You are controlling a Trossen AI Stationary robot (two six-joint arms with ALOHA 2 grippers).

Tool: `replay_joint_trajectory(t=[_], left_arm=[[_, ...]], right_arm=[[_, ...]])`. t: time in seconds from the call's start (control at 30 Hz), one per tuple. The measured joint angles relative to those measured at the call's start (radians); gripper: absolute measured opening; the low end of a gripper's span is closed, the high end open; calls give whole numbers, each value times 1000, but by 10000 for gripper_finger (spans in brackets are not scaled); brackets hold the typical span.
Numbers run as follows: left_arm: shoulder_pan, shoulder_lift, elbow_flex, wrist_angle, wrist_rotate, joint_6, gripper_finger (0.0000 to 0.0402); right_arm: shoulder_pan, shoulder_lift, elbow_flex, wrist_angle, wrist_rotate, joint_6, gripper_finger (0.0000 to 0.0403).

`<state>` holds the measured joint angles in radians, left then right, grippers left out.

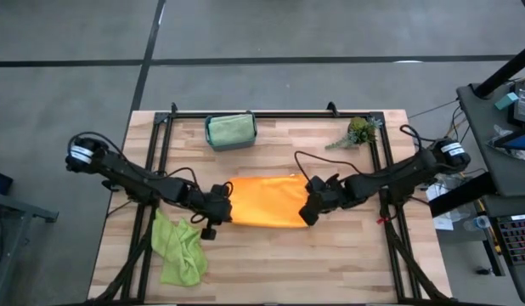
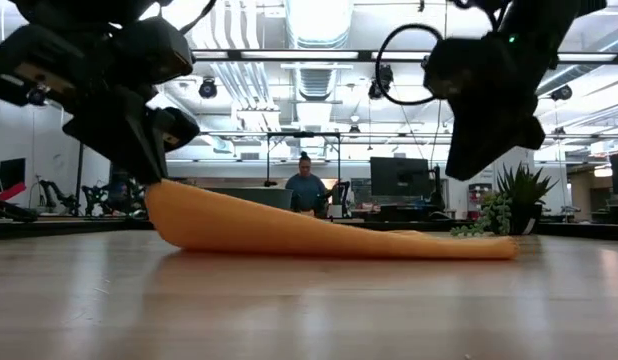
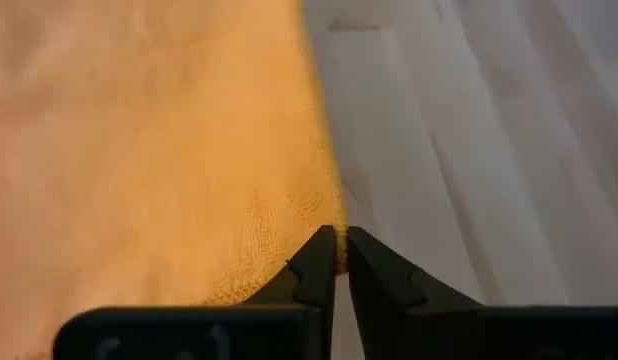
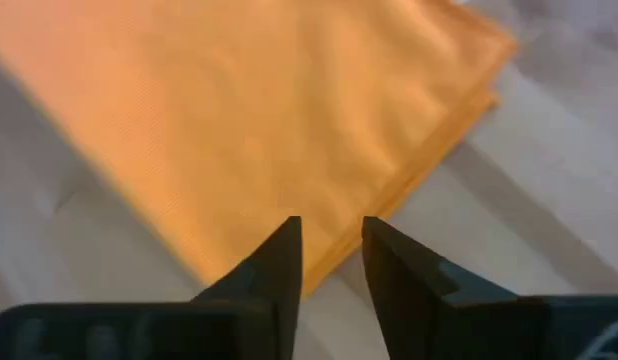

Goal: Fold microfiber towels
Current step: Fold the orange microfiber towel

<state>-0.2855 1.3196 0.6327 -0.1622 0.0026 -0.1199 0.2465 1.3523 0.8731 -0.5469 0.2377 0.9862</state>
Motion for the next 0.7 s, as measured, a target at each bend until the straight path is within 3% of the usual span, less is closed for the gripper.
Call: replay_joint_trajectory(t=[0.17, 0.4, 0.47, 0.6, 0.7], left_arm=[[0, -17, 0, -24, 26, -24, 35], [3, -17, 0, -53, 37, -16, 152], [7, -35, -1, -109, -26, 11, 185], [20, -67, -2, -217, -257, 29, 220], [50, -90, -2, -231, -300, 52, 220]], right_arm=[[-71, 9, -25, 4, 24, -41, 141], [-158, 10, -25, 97, 26, -144, 187], [-183, 10, -25, 127, 26, -173, 195], [-232, 10, -25, 138, 27, -234, 203], [-268, 11, -34, 162, 27, -281, 203]])
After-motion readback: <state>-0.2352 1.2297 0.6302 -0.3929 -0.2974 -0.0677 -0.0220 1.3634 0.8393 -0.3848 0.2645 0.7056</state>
